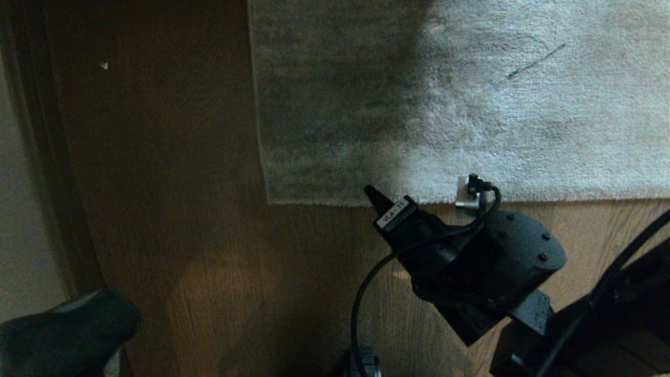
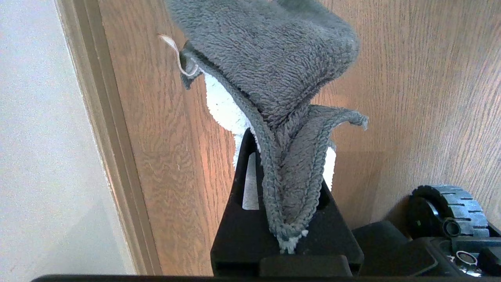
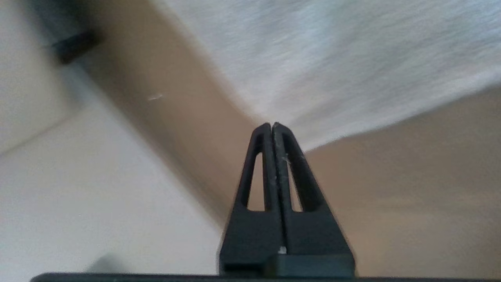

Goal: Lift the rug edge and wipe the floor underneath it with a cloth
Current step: Put down the rag

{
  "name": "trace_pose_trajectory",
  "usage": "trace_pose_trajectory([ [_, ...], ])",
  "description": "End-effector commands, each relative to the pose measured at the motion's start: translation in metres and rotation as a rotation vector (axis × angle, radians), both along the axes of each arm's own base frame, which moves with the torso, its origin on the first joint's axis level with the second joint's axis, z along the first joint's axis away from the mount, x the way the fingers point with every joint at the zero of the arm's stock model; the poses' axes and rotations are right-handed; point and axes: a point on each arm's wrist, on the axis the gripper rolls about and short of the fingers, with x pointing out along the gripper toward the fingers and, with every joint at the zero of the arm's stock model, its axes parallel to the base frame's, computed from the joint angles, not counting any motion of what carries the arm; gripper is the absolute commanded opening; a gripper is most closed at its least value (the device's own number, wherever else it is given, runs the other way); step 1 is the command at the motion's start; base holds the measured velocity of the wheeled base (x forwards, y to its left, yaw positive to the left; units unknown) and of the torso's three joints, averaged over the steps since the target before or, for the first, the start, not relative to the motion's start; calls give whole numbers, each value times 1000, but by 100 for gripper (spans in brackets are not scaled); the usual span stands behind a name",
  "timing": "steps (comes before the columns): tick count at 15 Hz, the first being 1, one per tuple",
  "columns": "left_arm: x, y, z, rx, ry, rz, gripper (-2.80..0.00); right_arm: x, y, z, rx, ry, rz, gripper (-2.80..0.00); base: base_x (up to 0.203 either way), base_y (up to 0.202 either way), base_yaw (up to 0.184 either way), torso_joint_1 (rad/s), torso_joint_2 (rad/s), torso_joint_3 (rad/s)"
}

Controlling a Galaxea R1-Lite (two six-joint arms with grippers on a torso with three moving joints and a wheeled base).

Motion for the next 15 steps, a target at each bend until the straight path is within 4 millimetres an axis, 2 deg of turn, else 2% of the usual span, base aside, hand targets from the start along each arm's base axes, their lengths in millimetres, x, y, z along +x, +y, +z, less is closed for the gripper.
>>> trace_pose_trajectory([
  [1, 0, 0, 0, 0, 0, 0, -280, 18, -18, -17, -38, 13, -83, -280, 0, 0, 0, 0, 0, 0],
  [2, 0, 0, 0, 0, 0, 0, -280, 24, -26, -25, -66, 32, -116, -280, 0, 0, 0, 0, 0, 0],
  [4, 0, 0, 0, 0, -1, 0, -280, 30, -32, -29, -71, 47, -170, -280, 0, 0, 0, 0, 0, 0],
  [8, 0, 0, 0, 0, -1, 0, -280, 38, -29, -33, -73, 48, -187, -280, 0, 0, 0, 0, 0, 0],
  [15, 0, 0, 0, 0, -1, 0, -280, 71, -29, -49, -79, 56, -252, -280, 0, 0, 0, 0, 0, 0],
])
